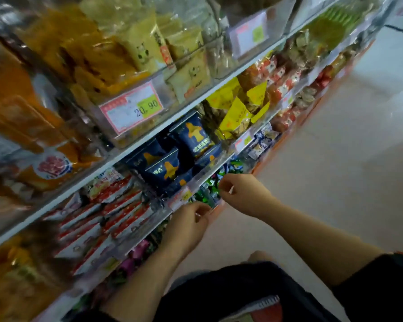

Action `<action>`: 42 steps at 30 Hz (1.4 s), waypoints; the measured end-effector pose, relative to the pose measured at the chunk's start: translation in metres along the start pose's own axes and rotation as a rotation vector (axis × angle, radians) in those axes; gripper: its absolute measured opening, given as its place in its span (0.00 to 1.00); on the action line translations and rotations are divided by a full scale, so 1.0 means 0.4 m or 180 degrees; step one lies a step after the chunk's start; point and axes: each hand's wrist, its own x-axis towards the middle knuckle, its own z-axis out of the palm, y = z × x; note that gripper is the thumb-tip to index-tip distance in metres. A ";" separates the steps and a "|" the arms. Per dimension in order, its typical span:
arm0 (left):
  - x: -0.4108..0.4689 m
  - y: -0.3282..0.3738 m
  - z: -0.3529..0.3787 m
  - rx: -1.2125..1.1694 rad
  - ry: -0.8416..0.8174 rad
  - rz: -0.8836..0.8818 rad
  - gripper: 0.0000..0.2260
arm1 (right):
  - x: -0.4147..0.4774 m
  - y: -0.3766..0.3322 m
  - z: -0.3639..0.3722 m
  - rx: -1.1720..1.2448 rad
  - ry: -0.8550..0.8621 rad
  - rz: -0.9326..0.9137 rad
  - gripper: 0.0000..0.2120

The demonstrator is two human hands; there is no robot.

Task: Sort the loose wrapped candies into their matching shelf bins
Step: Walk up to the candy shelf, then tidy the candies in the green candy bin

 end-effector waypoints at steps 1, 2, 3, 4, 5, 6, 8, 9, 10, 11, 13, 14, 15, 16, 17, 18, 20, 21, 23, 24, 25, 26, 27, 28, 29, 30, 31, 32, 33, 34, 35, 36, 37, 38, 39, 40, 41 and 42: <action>0.012 0.007 0.015 -0.0027 0.0110 -0.0122 0.12 | 0.025 0.015 -0.005 -0.0074 -0.0132 -0.0133 0.06; 0.021 0.014 0.032 -0.0080 0.0234 -0.0260 0.12 | 0.045 0.029 -0.010 -0.0166 -0.0294 -0.0251 0.06; 0.025 0.022 0.051 -0.0161 0.0362 -0.0410 0.12 | 0.059 0.043 -0.013 -0.0268 -0.0459 -0.0361 0.07; 0.027 0.028 0.072 -0.0268 0.0488 -0.0552 0.11 | 0.071 0.057 -0.015 -0.0371 -0.0620 -0.0468 0.07; 0.027 0.032 0.095 -0.0370 0.0606 -0.0655 0.11 | 0.081 0.075 -0.015 -0.0446 -0.0753 -0.0574 0.07; 0.023 0.037 0.118 -0.0395 0.0699 -0.0714 0.11 | 0.087 0.089 -0.014 -0.0493 -0.0857 -0.0672 0.07; 0.010 0.030 0.162 -0.0273 0.0851 -0.0874 0.11 | 0.093 0.110 -0.004 -0.0570 -0.0993 -0.0843 0.06; 0.003 0.020 0.182 -0.0300 0.0894 -0.0962 0.10 | 0.094 0.118 0.008 -0.0583 -0.1057 -0.0902 0.06; -0.005 0.006 0.198 -0.0428 0.0951 -0.1004 0.10 | 0.092 0.120 0.021 -0.0589 -0.1116 -0.0936 0.07; -0.010 -0.012 0.210 -0.0549 0.1023 -0.1043 0.10 | 0.092 0.121 0.041 -0.0601 -0.1164 -0.0960 0.07; -0.023 -0.058 0.222 -0.0444 0.1091 -0.1131 0.11 | 0.086 0.114 0.091 -0.0619 -0.1221 -0.0992 0.08; -0.031 -0.089 0.224 -0.0359 0.1105 -0.1166 0.11 | 0.084 0.107 0.119 -0.0613 -0.1254 -0.0994 0.09; -0.037 -0.124 0.222 -0.0324 0.1125 -0.1210 0.11 | 0.083 0.098 0.151 -0.0606 -0.1285 -0.0998 0.09; -0.046 -0.159 0.217 -0.0301 0.1128 -0.1264 0.11 | 0.082 0.086 0.184 -0.0607 -0.1316 -0.1012 0.10; -0.054 -0.200 0.214 -0.0289 0.1140 -0.1301 0.11 | 0.083 0.076 0.221 -0.0594 -0.1339 -0.1026 0.10; -0.059 -0.246 0.210 -0.0271 0.1188 -0.1288 0.11 | 0.089 0.066 0.263 -0.0580 -0.1351 -0.1044 0.09; -0.062 -0.346 0.204 -0.0168 0.1245 -0.1252 0.11 | 0.109 0.045 0.357 -0.0569 -0.1378 -0.1094 0.08; -0.060 -0.399 0.200 -0.0138 0.1269 -0.1240 0.11 | 0.123 0.038 0.411 -0.0542 -0.1376 -0.1123 0.07; -0.039 -0.506 0.195 -0.0042 0.1387 -0.1167 0.11 | 0.163 0.024 0.516 -0.0527 -0.1342 -0.1203 0.05; -0.026 -0.551 0.198 0.0036 0.1452 -0.1123 0.12 | 0.182 0.023 0.565 -0.0549 -0.1313 -0.1263 0.04; -0.009 -0.591 0.200 0.0147 0.1526 -0.1057 0.13 | 0.207 0.031 0.612 -0.0581 -0.1237 -0.1347 0.06; 0.014 -0.629 0.204 0.0277 0.1620 -0.0962 0.13 | 0.235 0.045 0.654 -0.0713 -0.1123 -0.1417 0.11; 0.039 -0.662 0.210 0.0409 0.1724 -0.0843 0.13 | 0.265 0.066 0.693 -0.0899 -0.0996 -0.1463 0.17; 0.064 -0.689 0.219 0.0503 0.1810 -0.0727 0.14 | 0.292 0.091 0.728 -0.1107 -0.0858 -0.1524 0.20; 0.091 -0.714 0.230 0.0552 0.1848 -0.0633 0.15 | 0.319 0.119 0.761 -0.1237 -0.0701 -0.1629 0.22; 0.120 -0.737 0.242 0.0566 0.1854 -0.0547 0.16 | 0.340 0.143 0.787 -0.1292 -0.0555 -0.1740 0.23; 0.144 -0.757 0.257 0.0568 0.1862 -0.0475 0.17 | 0.357 0.165 0.810 -0.1314 -0.0413 -0.1897 0.23; 0.165 -0.776 0.273 0.0612 0.1919 -0.0389 0.18 | 0.372 0.182 0.831 -0.1357 -0.0260 -0.2069 0.23; 0.185 -0.794 0.289 0.0692 0.2006 -0.0302 0.19 | 0.388 0.199 0.849 -0.1428 -0.0102 -0.2224 0.24; 0.202 -0.812 0.304 0.0781 0.2119 -0.0213 0.20 | 0.399 0.210 0.862 -0.1506 0.0029 -0.2290 0.24; 0.216 -0.827 0.316 0.0838 0.2261 -0.0127 0.19 | 0.411 0.217 0.870 -0.1581 0.0153 -0.2346 0.25; 0.227 -0.842 0.327 0.0848 0.2415 -0.0049 0.19 | 0.419 0.224 0.875 -0.1636 0.0269 -0.2414 0.25; 0.236 -0.854 0.337 0.0833 0.2559 0.0012 0.19 | 0.429 0.232 0.879 -0.1665 0.0400 -0.2537 0.25; 0.243 -0.863 0.344 0.0826 0.2677 0.0056 0.19 | 0.435 0.239 0.882 -0.1692 0.0498 -0.2641 0.25; 0.249 -0.869 0.350 0.0832 0.2767 0.0088 0.19 | 0.444 0.246 0.885 -0.1730 0.0565 -0.2731 0.26; 0.253 -0.874 0.354 0.0849 0.2827 0.0122 0.20 | 0.451 0.249 0.886 -0.1766 0.0590 -0.2779 0.26; 0.256 -0.877 0.359 0.0858 0.2876 0.0158 0.20 | 0.459 0.253 0.888 -0.1769 0.0614 -0.2837 0.27; 0.258 -0.880 0.362 0.0858 0.2922 0.0190 0.20 | 0.465 0.254 0.891 -0.1758 0.0635 -0.2892 0.27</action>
